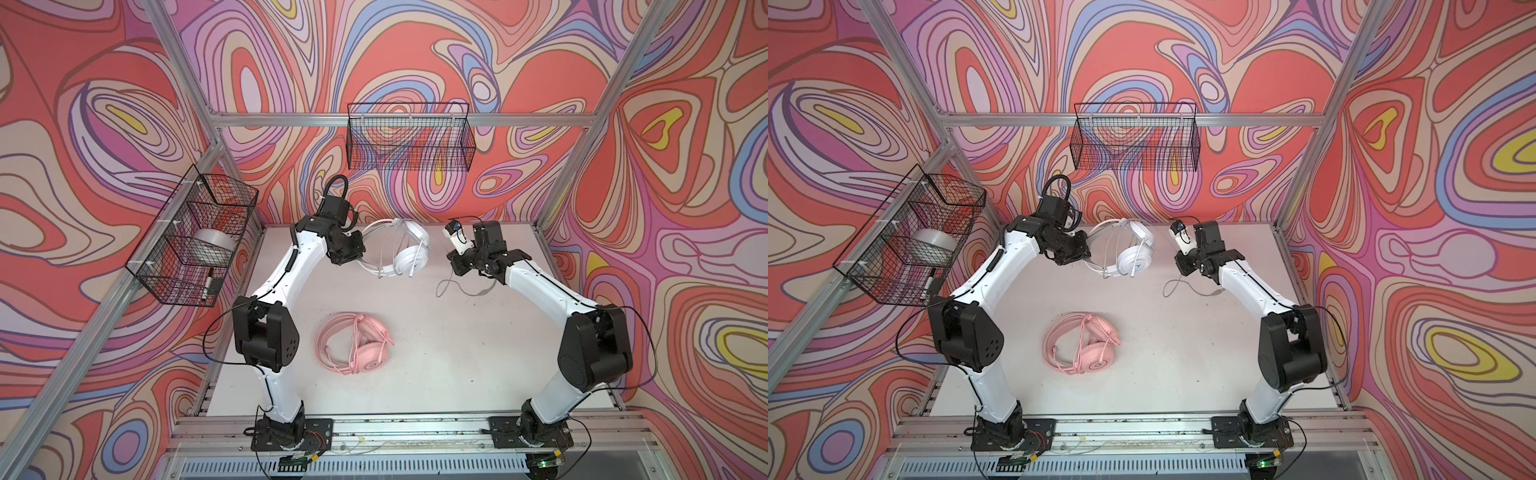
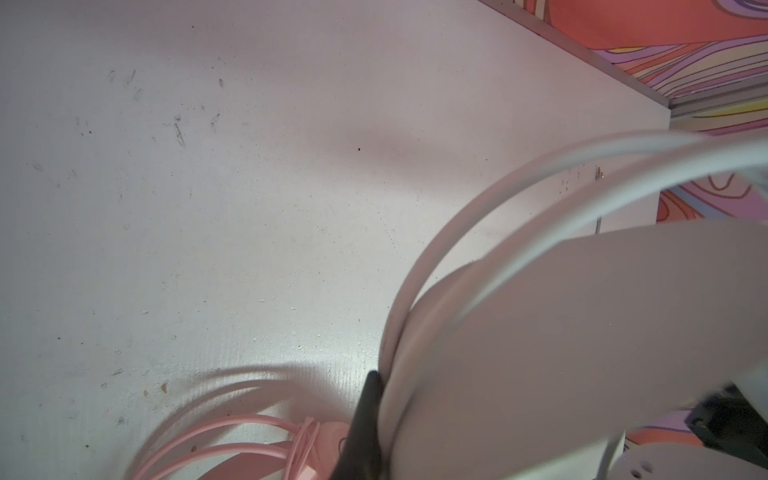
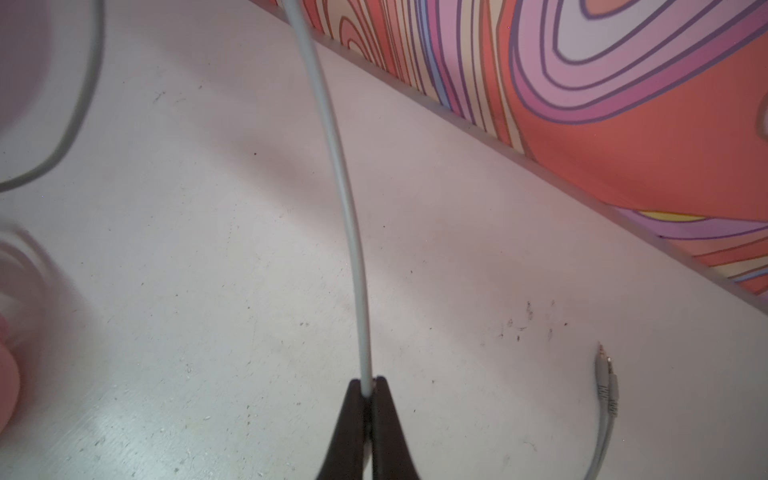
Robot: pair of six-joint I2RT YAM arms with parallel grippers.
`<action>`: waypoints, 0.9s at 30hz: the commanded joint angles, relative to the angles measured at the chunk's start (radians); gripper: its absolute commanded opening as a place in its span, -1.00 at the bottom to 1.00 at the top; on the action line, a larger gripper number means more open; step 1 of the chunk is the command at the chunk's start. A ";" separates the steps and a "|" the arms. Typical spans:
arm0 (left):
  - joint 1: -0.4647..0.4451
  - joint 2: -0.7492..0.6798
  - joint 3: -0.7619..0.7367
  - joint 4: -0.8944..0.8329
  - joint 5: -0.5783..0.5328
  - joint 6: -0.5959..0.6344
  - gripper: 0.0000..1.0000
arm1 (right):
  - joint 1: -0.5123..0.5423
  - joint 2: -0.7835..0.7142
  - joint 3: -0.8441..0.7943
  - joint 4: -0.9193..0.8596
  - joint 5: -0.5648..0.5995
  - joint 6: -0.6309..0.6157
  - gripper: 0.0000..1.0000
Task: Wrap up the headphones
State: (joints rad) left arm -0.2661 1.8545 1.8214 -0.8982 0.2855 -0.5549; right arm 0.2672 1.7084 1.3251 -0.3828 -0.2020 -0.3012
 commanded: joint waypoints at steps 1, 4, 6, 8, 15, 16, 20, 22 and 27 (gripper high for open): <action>0.014 -0.055 0.005 0.049 0.053 -0.033 -1.00 | -0.003 0.035 -0.027 -0.060 -0.012 0.059 -1.00; 0.026 -0.062 0.004 0.035 0.041 -0.041 -1.00 | -0.003 -0.001 -0.108 0.002 -0.024 0.076 -1.00; 0.034 -0.066 0.003 0.030 0.042 -0.045 -1.00 | -0.003 -0.013 -0.150 0.015 -0.004 0.078 -1.00; 0.040 -0.071 -0.006 0.041 0.051 -0.054 -1.00 | -0.004 -0.003 -0.162 -0.016 0.038 0.077 -1.00; 0.056 -0.087 -0.034 0.053 0.036 -0.082 -1.00 | -0.004 0.013 -0.178 -0.036 0.153 0.133 -1.00; 0.059 -0.090 -0.041 0.059 0.041 -0.089 -1.00 | -0.004 0.008 -0.182 -0.025 0.136 0.130 -1.00; 0.068 -0.106 -0.091 0.130 0.100 -0.140 -1.00 | 0.013 -0.001 -0.188 -0.001 0.022 0.099 -1.00; 0.070 -0.099 -0.089 0.142 0.119 -0.156 -1.00 | 0.041 -0.001 -0.187 0.002 0.014 0.065 -1.00; 0.070 -0.085 -0.074 0.136 0.125 -0.160 -1.00 | 0.085 -0.006 -0.175 0.018 0.001 0.044 -1.00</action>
State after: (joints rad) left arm -0.2077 1.8114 1.7233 -0.8375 0.3569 -0.6605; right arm 0.3347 1.7245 1.1538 -0.3664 -0.1749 -0.2344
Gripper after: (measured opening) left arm 0.084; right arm 0.055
